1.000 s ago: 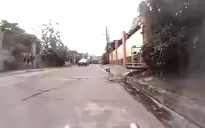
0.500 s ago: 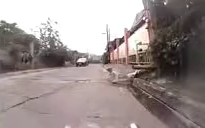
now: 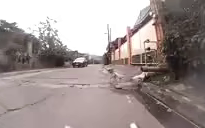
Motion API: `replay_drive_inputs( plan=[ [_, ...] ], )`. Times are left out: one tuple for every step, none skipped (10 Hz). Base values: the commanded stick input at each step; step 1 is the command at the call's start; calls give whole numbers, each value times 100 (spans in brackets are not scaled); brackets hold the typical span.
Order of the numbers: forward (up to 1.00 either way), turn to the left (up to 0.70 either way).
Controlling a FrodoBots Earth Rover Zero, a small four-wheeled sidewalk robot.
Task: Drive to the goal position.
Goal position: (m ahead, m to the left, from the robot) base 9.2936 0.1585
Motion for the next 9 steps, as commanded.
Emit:
replay_drive_inputs(
  plan=[
    [100,0],
    [100,0],
    [100,0],
    [100,0],
    [100,0],
    [100,0],
    [100,0],
    [100,0],
    [100,0]
  ],
)
